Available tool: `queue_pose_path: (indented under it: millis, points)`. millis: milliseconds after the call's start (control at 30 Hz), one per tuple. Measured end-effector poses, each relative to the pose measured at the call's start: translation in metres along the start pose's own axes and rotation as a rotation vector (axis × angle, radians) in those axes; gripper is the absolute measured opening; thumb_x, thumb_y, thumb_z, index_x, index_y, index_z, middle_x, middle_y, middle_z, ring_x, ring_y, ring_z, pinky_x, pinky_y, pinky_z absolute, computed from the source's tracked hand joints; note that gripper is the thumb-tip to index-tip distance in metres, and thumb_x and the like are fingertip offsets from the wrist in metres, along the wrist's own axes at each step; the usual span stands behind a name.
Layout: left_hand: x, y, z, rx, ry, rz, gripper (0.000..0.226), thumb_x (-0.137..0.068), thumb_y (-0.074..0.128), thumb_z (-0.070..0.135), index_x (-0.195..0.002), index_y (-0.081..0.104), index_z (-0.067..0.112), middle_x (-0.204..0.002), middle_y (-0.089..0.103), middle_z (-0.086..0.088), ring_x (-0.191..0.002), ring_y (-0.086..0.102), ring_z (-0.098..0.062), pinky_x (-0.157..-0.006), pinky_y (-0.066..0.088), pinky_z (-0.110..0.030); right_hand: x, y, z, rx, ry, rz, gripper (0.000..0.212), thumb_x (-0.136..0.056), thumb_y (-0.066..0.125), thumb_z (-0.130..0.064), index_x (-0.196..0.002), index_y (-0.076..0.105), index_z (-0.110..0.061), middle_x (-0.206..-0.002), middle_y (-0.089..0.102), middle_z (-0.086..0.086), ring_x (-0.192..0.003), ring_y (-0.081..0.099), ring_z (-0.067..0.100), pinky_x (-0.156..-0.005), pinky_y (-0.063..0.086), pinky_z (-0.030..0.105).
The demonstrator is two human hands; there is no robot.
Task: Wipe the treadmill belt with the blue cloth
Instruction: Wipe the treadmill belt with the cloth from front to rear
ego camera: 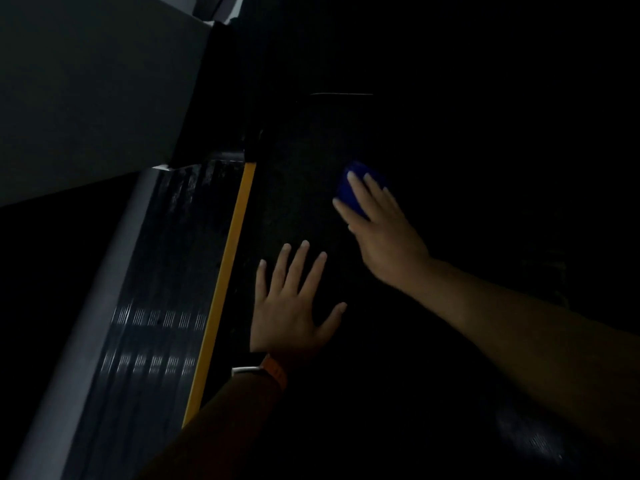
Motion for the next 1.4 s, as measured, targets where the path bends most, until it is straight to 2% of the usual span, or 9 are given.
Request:
queue_pose_path:
  millis: [167, 333, 467, 633, 800, 967, 1100, 1267, 1400]
  points:
    - [0.0, 0.001, 0.001, 0.005, -0.012, 0.0, 0.084, -0.092, 0.037, 0.078, -0.162, 0.018, 0.035, -0.173, 0.009, 0.002, -0.16, 0.001, -0.021, -0.127, 0.003, -0.055, -0.056, -0.015, 0.049, -0.102, 0.278, 0.107, 0.071, -0.091, 0.055, 0.001, -0.154, 0.023, -0.013, -0.159, 0.027, 0.011, -0.148, 0.023, 0.026, -0.122, 0.017, 0.043]
    - [-0.001, 0.002, 0.0, 0.018, 0.006, -0.021, 0.084, -0.093, 0.033, 0.08, -0.163, 0.013, 0.037, -0.174, 0.002, 0.004, -0.16, -0.005, -0.02, -0.126, 0.001, -0.056, -0.057, -0.011, 0.023, -0.155, -0.153, -0.073, 0.058, -0.096, 0.048, -0.007, -0.151, 0.032, -0.013, -0.158, 0.032, 0.008, -0.147, 0.026, 0.022, -0.121, 0.021, 0.039]
    - [0.0, 0.002, -0.001, 0.014, 0.014, -0.009, 0.083, -0.094, 0.03, 0.079, -0.163, 0.016, 0.035, -0.174, 0.005, 0.003, -0.16, -0.001, -0.022, -0.126, -0.001, -0.055, -0.11, -0.019, 0.057, -0.2, 0.428, 0.148, 0.053, -0.099, 0.043, -0.005, -0.151, 0.032, -0.01, -0.157, 0.033, 0.012, -0.145, 0.029, 0.026, -0.12, 0.021, 0.039]
    - [-0.001, -0.001, 0.0, 0.018, 0.022, -0.015, 0.081, -0.095, 0.026, 0.079, -0.163, 0.017, 0.036, -0.173, 0.009, 0.002, -0.16, 0.004, -0.024, -0.124, 0.003, -0.057, -0.088, 0.002, -0.013, -0.213, -0.2, -0.047, 0.056, -0.093, 0.052, -0.008, -0.147, 0.039, -0.016, -0.153, 0.04, 0.005, -0.142, 0.035, 0.021, -0.118, 0.026, 0.036]
    - [-0.001, -0.001, 0.002, 0.006, 0.031, -0.004, 0.082, -0.095, 0.027, 0.079, -0.163, 0.018, 0.034, -0.173, 0.013, 0.0, -0.16, 0.007, -0.025, -0.124, 0.005, -0.058, -0.134, -0.015, 0.037, -0.194, 0.408, 0.156, 0.057, -0.091, 0.052, -0.001, -0.146, 0.04, -0.006, -0.147, 0.043, 0.017, -0.137, 0.04, 0.032, -0.115, 0.031, 0.044]
    - [-0.001, -0.002, 0.002, 0.0, 0.028, -0.012, 0.081, -0.095, 0.027, 0.077, -0.163, 0.019, 0.033, -0.173, 0.014, -0.001, -0.16, 0.009, -0.026, -0.122, 0.008, -0.059, -0.11, 0.005, -0.026, -0.17, -0.266, -0.059, 0.056, -0.095, 0.052, -0.008, -0.149, 0.037, -0.011, -0.155, 0.037, 0.009, -0.145, 0.03, 0.024, -0.118, 0.019, 0.035]
    - [0.0, -0.001, 0.004, -0.007, 0.023, -0.006, 0.082, -0.095, 0.026, 0.078, -0.163, 0.02, 0.033, -0.172, 0.014, -0.002, -0.16, 0.009, -0.027, -0.123, 0.007, -0.059, -0.154, -0.008, -0.015, -0.237, 0.232, 0.08, 0.057, -0.097, 0.043, -0.002, -0.152, 0.029, -0.008, -0.159, 0.027, 0.012, -0.148, 0.02, 0.026, -0.122, 0.017, 0.036]
    - [0.001, 0.0, 0.001, -0.005, 0.029, 0.0, 0.082, -0.095, 0.032, 0.077, -0.163, 0.019, 0.034, -0.173, 0.012, -0.001, -0.16, 0.006, -0.025, -0.123, 0.006, -0.058, -0.14, -0.001, -0.043, -0.245, -0.196, -0.038, 0.059, -0.094, 0.049, -0.005, -0.15, 0.034, -0.012, -0.157, 0.032, 0.01, -0.146, 0.026, 0.025, -0.12, 0.023, 0.037]
    - [0.0, 0.0, 0.001, 0.006, 0.031, 0.009, 0.082, -0.095, 0.033, 0.077, -0.163, 0.023, 0.033, -0.173, 0.015, 0.0, -0.16, 0.007, -0.025, -0.123, 0.006, -0.058, -0.156, -0.007, -0.026, -0.27, 0.24, 0.111, 0.056, -0.096, 0.047, -0.003, -0.15, 0.033, -0.008, -0.156, 0.032, 0.013, -0.146, 0.024, 0.027, -0.12, 0.018, 0.035]
Point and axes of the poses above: each hand's wrist, its own x-axis away from the middle knuckle, its own y-axis out of the palm, z = x × y, the point moved 3 cm from there along -x, towards the middle knuckle
